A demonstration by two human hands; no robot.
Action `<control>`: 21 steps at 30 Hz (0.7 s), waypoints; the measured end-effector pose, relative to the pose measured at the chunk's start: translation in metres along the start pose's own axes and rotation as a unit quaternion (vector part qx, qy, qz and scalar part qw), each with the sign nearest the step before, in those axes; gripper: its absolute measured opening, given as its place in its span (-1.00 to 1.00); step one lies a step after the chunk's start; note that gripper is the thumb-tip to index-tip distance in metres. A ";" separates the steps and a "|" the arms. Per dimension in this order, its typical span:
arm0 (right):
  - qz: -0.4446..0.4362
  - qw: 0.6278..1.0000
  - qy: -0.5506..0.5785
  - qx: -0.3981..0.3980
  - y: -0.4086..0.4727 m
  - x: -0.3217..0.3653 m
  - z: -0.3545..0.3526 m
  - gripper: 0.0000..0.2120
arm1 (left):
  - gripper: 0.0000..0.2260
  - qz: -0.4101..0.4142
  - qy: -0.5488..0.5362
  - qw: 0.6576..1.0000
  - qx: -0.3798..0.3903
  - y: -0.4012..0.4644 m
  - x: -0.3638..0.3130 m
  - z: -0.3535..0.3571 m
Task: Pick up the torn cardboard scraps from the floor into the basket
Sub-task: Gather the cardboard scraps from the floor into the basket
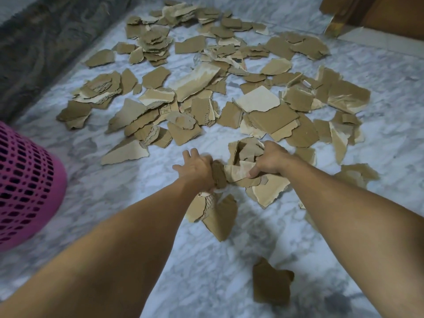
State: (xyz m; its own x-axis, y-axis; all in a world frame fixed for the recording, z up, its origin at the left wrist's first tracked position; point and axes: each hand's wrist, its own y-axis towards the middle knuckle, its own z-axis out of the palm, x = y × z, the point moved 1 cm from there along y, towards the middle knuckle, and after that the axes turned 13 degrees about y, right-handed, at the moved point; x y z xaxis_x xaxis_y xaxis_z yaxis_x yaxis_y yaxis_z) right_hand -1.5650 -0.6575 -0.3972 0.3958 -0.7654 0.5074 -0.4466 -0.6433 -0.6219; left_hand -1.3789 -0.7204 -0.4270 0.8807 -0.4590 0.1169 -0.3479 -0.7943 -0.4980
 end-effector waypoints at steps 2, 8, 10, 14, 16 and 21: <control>-0.001 1.000 0.023 -0.005 -0.004 -0.001 0.000 -0.31 | -0.45 -0.024 -0.012 1.000 0.003 -0.005 0.000 0.003; -0.019 0.999 0.033 -0.021 -0.016 -0.005 0.006 -0.09 | -0.73 -0.030 -0.143 0.988 -0.054 -0.013 0.019 0.014; -0.027 0.999 0.034 -0.016 -0.023 -0.003 0.003 -0.08 | -0.84 -0.041 -0.210 0.975 -0.058 -0.021 0.028 0.011; -0.046 0.998 0.051 -0.010 -0.036 0.008 -0.010 -0.14 | -0.83 -0.034 -0.247 0.967 -0.042 -0.037 0.042 -0.004; -0.054 0.997 0.051 -0.008 -0.044 0.017 -0.018 -0.26 | -0.82 -0.037 -0.256 0.965 -0.042 -0.048 0.050 -0.022; -0.084 0.995 0.045 0.030 -0.068 0.060 -0.036 -0.33 | -0.76 -0.062 -0.280 0.956 -0.068 -0.078 0.079 -0.081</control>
State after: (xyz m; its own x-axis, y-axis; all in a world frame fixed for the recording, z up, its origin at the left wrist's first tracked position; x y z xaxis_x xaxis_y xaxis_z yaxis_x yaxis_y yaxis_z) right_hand -1.5398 -0.6600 -0.3028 0.3865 -0.6469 0.6573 -0.3303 -0.7625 -0.5563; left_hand -1.3080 -0.7271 -0.3097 0.9384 -0.1040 -0.3295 -0.2352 -0.8908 -0.3887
